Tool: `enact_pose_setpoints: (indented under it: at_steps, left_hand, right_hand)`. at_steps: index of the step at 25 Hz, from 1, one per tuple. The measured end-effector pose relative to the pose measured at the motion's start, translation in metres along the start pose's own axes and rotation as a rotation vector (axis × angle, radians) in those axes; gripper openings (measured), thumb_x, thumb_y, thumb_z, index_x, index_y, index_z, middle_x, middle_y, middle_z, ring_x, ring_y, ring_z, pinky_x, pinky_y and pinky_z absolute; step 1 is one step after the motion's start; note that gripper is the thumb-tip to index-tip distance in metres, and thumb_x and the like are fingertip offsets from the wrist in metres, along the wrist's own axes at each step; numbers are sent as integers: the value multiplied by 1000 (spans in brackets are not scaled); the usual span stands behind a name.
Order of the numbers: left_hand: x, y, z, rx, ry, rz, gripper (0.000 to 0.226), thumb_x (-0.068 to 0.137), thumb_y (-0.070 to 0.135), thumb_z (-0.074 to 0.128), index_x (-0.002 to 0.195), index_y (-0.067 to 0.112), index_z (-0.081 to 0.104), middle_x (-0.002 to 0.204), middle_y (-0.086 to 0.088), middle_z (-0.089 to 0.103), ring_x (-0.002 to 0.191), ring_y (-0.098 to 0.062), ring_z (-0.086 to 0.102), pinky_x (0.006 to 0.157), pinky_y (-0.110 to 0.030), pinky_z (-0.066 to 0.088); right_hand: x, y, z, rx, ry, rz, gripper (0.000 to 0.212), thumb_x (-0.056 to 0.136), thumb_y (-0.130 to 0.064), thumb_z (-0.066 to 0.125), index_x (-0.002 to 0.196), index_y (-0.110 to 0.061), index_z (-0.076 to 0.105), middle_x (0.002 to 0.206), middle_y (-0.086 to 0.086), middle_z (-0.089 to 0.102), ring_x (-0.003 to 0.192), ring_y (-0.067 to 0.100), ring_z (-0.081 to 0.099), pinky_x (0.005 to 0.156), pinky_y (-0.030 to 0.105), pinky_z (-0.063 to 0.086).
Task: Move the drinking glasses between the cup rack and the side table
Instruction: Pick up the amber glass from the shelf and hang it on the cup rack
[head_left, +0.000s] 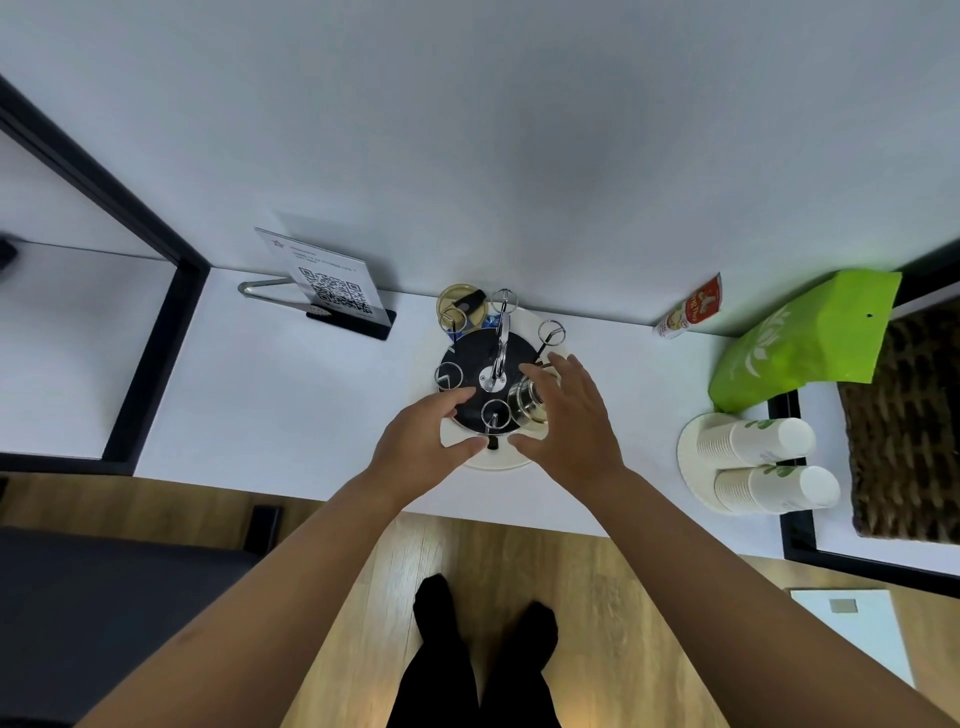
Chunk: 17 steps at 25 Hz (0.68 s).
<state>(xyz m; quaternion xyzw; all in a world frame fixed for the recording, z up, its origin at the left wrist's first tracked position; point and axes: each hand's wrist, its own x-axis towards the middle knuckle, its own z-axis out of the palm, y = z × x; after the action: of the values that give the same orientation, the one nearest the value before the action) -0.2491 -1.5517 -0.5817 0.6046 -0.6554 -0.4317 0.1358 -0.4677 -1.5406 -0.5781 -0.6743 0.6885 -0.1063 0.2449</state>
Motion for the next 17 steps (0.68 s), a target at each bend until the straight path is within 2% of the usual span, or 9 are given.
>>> enact_pose_setpoints:
  at_steps: [3,6,8,12,17]
  left_hand:
    - [-2,1,-3,33,12,17,64,87,42,80,146,32,56,138,13,65,124,-7,60,103,-36,53]
    - [-5,7,-13,133,97,79,51,91,47,74,138,31,63,126,16,70,117,-6,62,97,-28,51]
    - [-7,18,-22,179,156,120,48,93,49,71,137,32,64,127,15,70,120,-8,61,95,-24,46]
    - [-17,44,-40,181,173,143,56,93,56,68,144,36,57,141,15,62,132,-9,51,103,-25,39]
    - [-56,84,-50,170,159,160,69,92,53,71,153,36,45,150,12,51,141,-10,38,102,-22,27]
  right_hand:
    - [-2,-1,-3,5,9,0,90,76,-40,87,154,-27,44,163,11,37,158,34,18,125,53,26]
    - [-6,1,-10,32,24,-3,90,76,-42,88,154,-26,45,162,10,38,158,34,19,125,51,27]
    - [-8,2,-19,50,27,-12,91,76,-45,88,154,-26,45,163,10,38,158,34,20,125,50,28]
    - [-16,-2,-41,66,31,-47,94,75,-47,88,155,-26,43,162,9,39,157,33,22,124,48,29]
    - [-45,-9,-80,124,-11,-107,97,77,-49,88,158,-28,39,163,3,39,154,26,28,122,44,32]
